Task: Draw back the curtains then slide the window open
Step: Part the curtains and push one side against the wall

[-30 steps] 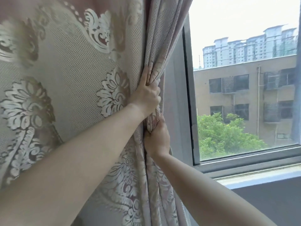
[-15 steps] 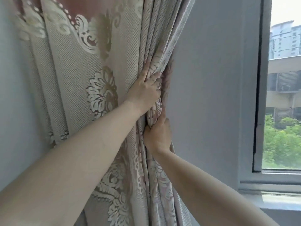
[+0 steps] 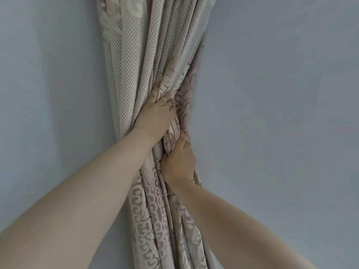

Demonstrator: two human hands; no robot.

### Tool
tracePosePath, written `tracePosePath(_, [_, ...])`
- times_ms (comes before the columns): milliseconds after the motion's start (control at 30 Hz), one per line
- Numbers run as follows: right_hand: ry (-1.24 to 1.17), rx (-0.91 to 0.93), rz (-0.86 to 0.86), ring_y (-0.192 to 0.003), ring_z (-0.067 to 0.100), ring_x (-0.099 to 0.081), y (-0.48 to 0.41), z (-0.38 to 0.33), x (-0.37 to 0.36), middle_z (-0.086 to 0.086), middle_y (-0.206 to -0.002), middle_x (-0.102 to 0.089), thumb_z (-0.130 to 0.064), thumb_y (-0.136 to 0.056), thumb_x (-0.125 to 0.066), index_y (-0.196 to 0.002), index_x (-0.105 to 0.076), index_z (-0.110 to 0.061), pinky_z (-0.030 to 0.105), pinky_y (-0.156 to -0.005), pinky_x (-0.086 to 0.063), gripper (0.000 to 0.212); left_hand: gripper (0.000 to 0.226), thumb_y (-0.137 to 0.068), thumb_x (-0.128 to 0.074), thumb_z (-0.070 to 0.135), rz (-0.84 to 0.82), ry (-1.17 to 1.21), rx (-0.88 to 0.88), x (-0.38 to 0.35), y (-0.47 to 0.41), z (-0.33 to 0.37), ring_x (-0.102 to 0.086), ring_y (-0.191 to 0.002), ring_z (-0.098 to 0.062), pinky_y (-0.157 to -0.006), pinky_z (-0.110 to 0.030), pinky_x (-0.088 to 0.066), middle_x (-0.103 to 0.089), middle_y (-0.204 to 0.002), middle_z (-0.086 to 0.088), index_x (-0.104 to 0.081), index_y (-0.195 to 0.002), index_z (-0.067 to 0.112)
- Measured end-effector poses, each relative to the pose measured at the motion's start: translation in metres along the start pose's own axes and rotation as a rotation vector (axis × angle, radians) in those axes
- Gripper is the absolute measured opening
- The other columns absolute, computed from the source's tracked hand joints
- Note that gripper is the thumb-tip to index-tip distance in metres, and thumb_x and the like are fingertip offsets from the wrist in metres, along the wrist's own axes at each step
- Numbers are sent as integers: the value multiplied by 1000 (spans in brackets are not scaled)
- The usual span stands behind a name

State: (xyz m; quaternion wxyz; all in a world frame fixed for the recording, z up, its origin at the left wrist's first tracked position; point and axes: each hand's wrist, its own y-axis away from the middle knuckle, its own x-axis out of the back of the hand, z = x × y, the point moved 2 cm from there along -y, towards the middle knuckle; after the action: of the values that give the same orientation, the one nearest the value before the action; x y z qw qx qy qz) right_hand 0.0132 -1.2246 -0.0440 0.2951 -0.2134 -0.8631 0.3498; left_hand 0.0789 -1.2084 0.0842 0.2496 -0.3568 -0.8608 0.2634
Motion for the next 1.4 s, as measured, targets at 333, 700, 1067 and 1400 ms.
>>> tracePosePath(333, [134, 41, -564, -131, 37, -40, 5, -46, -124, 24, -148, -34, -29, -98, -48, -153, 21, -13, 43, -106, -37, 90, 55, -100, -20, 14, -292, 34, 70, -115, 50, -43, -16, -151, -23, -121, -49, -7, -22, -163, -11, -24, -155, 8])
tracePosePath(700, [111, -66, -676, -131, 39, -42, 15, -44, -102, 22, -153, -29, -24, -96, -48, -154, 17, -29, 49, -104, -41, 88, 64, -102, -42, 29, -462, 28, 9, -85, 57, -43, -6, -153, -25, -121, -51, 1, -9, -165, -12, -17, -157, 9])
tracePosePath(1067, [101, -165, -544, -120, 38, -51, 64, -4, -7, 17, -143, -43, -54, -99, -31, -155, 11, -26, 50, -98, -45, 76, 57, -94, -35, 19, -400, 288, -131, -13, 51, -15, -10, -151, -11, -117, -56, 4, -23, -163, 5, -37, -151, 24])
tracePosePath(1400, [246, -361, -242, -119, 38, -52, 94, 77, 136, 16, -134, -51, -41, -101, -35, -150, -22, -18, 47, -95, -45, 56, 41, -85, -25, 20, 60, 328, -215, 93, 23, 86, -63, -105, -27, -113, -67, 11, -71, -81, -1, -64, -98, 20])
